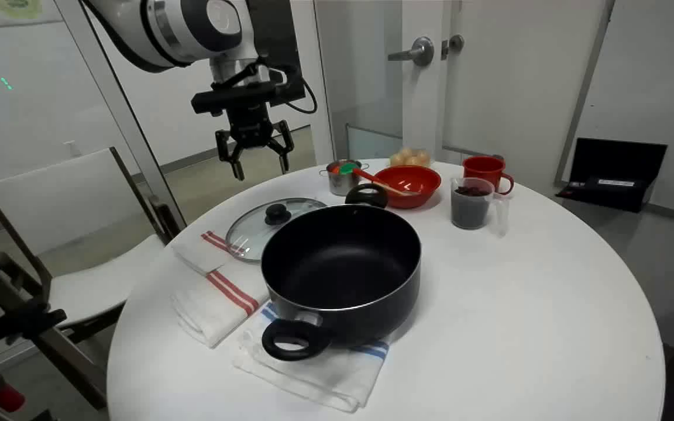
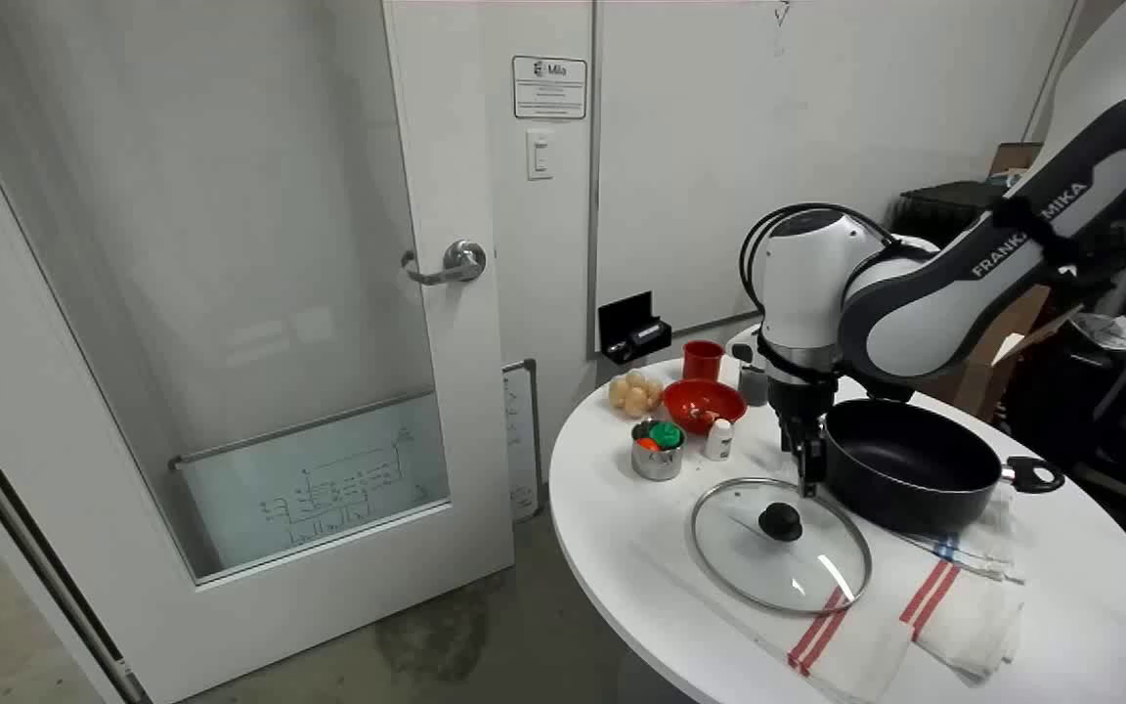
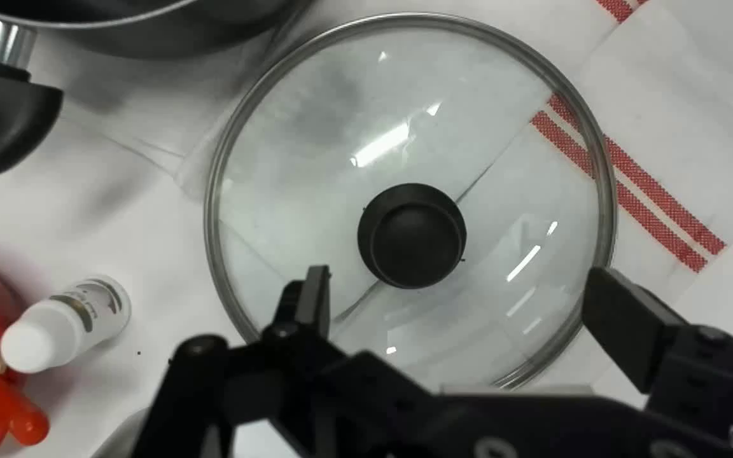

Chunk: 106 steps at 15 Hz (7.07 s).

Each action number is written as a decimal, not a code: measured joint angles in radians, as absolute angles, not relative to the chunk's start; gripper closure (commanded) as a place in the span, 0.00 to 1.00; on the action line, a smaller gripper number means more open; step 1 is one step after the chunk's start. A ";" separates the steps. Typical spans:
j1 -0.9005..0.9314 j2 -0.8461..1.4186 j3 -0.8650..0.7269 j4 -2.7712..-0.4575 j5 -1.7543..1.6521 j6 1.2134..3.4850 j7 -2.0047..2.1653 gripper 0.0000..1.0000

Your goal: Put the lid on the pot

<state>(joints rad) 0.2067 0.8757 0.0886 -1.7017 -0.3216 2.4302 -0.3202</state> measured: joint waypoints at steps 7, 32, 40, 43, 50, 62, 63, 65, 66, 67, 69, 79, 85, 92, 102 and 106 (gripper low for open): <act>0.207 0.876 0.089 -1.702 -0.322 2.430 -0.320 0.00; 0.193 0.963 0.093 -1.640 -0.321 2.449 -0.322 0.00; 0.172 1.044 0.096 -1.592 -0.321 2.500 -0.327 0.00; 0.168 1.068 0.098 -1.575 -0.321 2.515 -0.337 0.00; 0.166 1.108 0.101 -1.538 -0.321 2.534 -0.354 0.00; 0.160 1.110 0.113 -1.532 -0.319 2.534 -0.354 0.74; 0.160 1.111 0.113 -1.532 -0.319 2.534 -0.354 0.74; 0.160 1.111 0.113 -1.532 -0.319 2.536 -0.354 0.74; 0.160 1.111 0.114 -1.532 -0.319 2.538 -0.354 0.74; 0.160 1.110 0.115 -1.534 -0.319 2.541 -0.354 0.74; 0.163 1.103 0.118 -1.543 -0.319 2.555 -0.354 0.74; 0.225 0.930 0.126 -1.679 -0.325 2.575 -0.354 0.74; 0.168 0.806 0.107 -1.794 -0.324 2.578 -0.349 0.74; 0.037 0.682 0.091 -1.956 -0.297 2.632 -0.345 0.74; -0.136 0.652 0.073 -2.044 -0.187 2.702 -0.345 0.74; -0.174 0.652 0.072 -2.043 -0.157 2.702 -0.345 0.74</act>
